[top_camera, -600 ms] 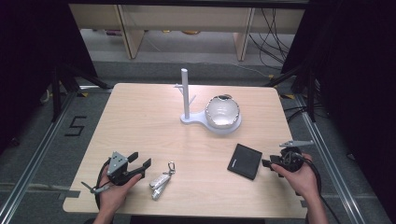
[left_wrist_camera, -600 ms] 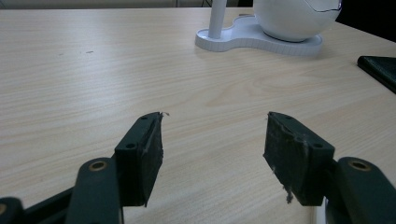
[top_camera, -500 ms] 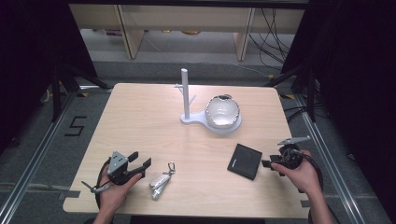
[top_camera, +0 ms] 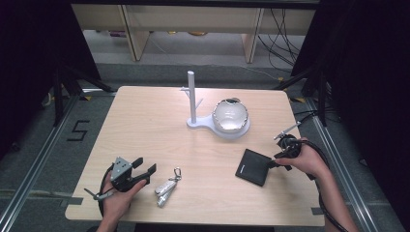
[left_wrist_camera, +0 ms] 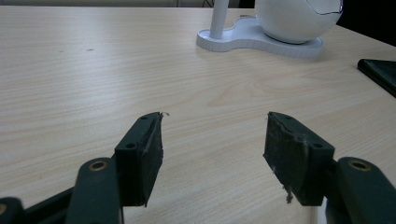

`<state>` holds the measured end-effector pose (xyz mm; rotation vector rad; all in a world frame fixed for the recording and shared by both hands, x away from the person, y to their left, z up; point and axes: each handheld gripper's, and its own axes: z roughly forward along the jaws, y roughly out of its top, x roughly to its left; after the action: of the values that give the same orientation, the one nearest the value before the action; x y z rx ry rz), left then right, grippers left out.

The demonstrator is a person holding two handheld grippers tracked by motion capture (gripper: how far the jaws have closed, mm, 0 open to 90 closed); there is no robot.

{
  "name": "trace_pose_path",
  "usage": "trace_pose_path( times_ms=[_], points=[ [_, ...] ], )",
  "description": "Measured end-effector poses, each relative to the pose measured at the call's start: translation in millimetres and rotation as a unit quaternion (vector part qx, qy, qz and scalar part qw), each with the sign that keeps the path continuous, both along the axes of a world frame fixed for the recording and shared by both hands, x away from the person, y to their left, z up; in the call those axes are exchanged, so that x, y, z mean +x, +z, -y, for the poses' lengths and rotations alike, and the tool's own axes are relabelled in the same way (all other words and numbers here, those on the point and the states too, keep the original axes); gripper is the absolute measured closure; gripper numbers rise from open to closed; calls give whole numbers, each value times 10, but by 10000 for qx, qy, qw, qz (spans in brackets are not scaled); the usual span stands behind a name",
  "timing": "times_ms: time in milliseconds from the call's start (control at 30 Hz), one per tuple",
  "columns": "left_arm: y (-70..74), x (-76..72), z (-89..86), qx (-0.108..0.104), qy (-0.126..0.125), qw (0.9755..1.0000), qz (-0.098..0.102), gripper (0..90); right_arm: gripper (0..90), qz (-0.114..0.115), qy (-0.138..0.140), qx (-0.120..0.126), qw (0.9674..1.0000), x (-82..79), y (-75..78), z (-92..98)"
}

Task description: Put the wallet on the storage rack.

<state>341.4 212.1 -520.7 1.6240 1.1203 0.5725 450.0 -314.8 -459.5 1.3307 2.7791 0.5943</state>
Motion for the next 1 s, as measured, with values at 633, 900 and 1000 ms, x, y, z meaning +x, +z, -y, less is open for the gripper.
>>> trace_pose_path(
  times_ms=[633,900,1000],
  points=[
    [-10,5,-1,-32,-20,10000,-24,364,383,-396,272,-37,9988,298,-119,-140],
    [-12,4,-7,-56,-25,10000,5,364,383,-435,246,-24,9987,356,-125,-167],
    [-12,1,-9,-35,-14,10000,-13,364,385,-549,278,-95,9981,368,-158,-217]
  ],
)
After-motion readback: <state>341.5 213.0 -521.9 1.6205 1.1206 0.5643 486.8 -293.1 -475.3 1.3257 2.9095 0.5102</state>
